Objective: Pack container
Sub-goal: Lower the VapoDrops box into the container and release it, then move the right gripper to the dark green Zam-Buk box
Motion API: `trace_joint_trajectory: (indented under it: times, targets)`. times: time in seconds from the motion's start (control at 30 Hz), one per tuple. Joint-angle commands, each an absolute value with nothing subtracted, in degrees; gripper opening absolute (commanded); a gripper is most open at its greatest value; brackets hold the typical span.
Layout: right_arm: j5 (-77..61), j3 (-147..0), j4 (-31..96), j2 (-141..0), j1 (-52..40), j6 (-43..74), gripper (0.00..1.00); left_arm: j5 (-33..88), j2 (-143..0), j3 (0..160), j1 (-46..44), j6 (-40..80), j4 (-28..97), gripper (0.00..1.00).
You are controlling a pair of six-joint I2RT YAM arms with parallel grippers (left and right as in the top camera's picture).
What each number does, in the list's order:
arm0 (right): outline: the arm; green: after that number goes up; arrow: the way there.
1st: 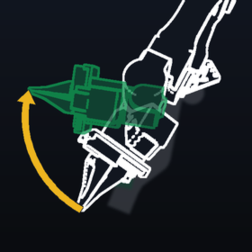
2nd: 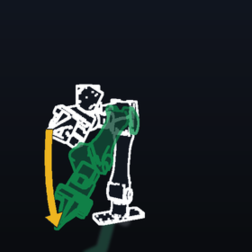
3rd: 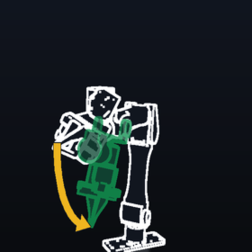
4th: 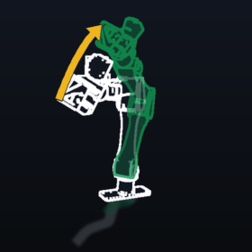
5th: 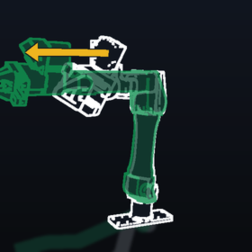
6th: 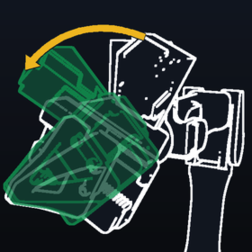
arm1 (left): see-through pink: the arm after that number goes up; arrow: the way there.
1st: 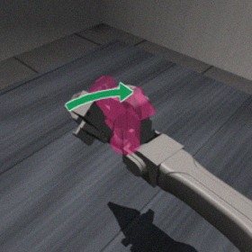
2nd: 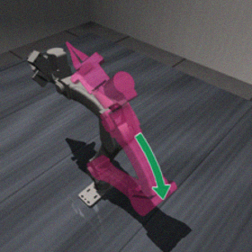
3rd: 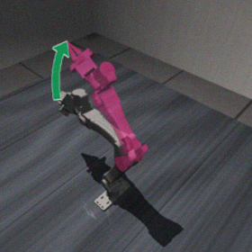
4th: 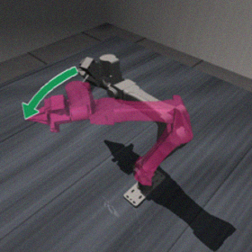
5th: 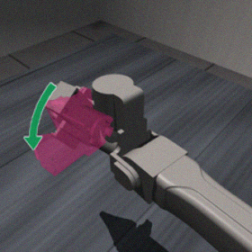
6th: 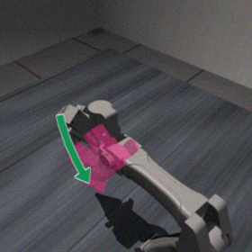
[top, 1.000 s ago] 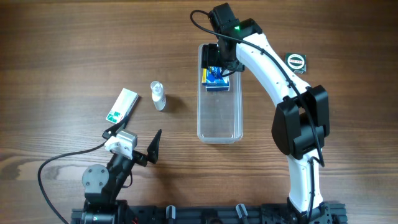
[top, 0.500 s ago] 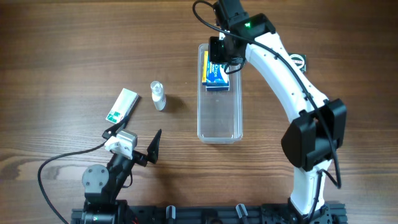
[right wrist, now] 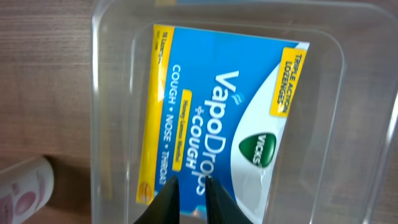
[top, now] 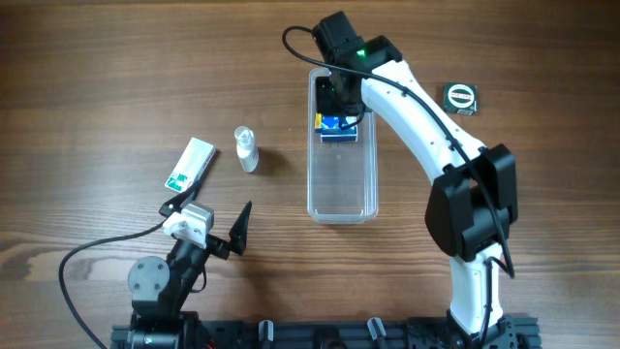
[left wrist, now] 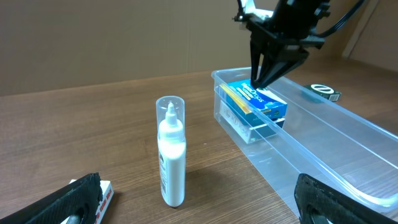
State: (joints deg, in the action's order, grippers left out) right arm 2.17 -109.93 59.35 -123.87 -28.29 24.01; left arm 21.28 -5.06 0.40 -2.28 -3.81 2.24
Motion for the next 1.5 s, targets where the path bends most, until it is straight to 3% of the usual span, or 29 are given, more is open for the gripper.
trace_joint_trajectory:
  times: [0.0, 0.8, 1.0, 1.07, 1.13, 1.23, 1.37, 1.47]
  targets:
    - [5.5, -109.4, 58.7, -125.6, -28.1, 25.1, 0.15, 20.9, -5.1, 0.3, -2.0, -4.3, 2.6, 1.00]
    - [6.0, -110.1, 58.3, -126.6, -26.3, 23.9, 0.20, 20.9, -5.1, 0.3, -2.0, -4.3, 2.6, 1.00]
    - [3.4, -113.0, 58.8, -120.4, -26.2, 22.4, 0.36, 20.9, -5.1, 0.3, -2.0, -4.3, 2.6, 1.00]
    - [3.4, -113.1, 59.0, -115.2, -25.3, 21.3, 0.52, 20.9, -5.1, 0.3, -2.0, -4.3, 2.6, 1.00]
    - [3.6, -113.1, 59.5, -111.6, -23.7, 19.6, 0.59, 20.9, -5.1, 0.3, -2.0, -4.3, 2.6, 1.00]
    - [5.8, -113.1, 61.5, -106.8, -19.2, 18.6, 0.81, 20.9, -5.1, 0.3, -2.0, -4.3, 2.6, 1.00]
    - [6.6, -112.9, 64.4, -105.4, -11.1, 12.7, 0.99, 20.9, -5.1, 0.3, -2.0, -4.3, 2.6, 1.00]
    - [6.4, -111.5, 64.9, -106.7, -5.7, 11.2, 1.00, 20.9, -5.1, 0.3, -2.0, -4.3, 2.6, 1.00]
